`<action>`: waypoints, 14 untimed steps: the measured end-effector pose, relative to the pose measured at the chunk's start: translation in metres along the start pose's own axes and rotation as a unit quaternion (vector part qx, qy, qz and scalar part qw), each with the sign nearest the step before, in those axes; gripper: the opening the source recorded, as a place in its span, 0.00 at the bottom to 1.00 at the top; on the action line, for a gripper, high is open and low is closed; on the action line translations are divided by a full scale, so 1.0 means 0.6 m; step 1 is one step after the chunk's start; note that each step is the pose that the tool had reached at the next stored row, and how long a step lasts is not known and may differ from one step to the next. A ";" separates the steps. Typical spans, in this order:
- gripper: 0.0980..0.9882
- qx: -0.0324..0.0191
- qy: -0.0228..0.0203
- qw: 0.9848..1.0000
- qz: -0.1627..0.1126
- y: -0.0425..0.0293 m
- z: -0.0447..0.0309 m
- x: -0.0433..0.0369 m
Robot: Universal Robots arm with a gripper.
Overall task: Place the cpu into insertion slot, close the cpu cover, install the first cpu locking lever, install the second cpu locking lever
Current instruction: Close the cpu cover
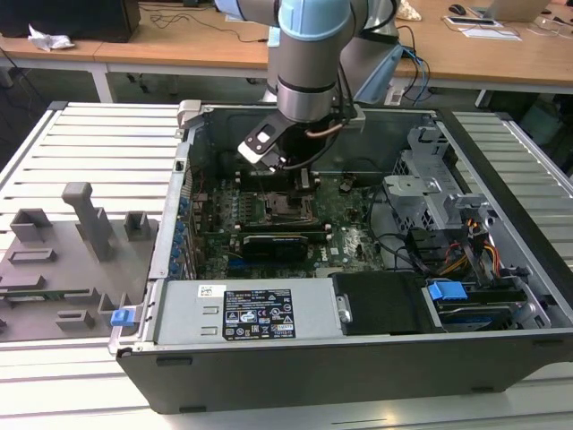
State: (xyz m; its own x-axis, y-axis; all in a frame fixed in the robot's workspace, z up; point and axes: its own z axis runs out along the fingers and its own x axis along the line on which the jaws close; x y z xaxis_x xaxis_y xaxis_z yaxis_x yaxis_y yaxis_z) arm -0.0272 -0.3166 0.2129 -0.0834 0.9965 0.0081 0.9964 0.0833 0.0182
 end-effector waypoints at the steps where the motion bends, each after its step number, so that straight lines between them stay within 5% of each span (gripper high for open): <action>1: 0.07 -0.002 0.000 1.000 0.000 -0.004 0.000 0.000; 7: 0.07 -0.019 -0.002 1.000 0.000 -0.047 0.001 0.004; 14: 0.07 -0.029 -0.003 1.000 0.000 -0.049 0.009 0.004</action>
State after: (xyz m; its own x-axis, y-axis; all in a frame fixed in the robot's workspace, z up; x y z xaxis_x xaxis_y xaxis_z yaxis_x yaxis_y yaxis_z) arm -0.0568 -0.3166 0.2068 -0.0838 0.9965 0.0030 0.9936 0.0833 0.0768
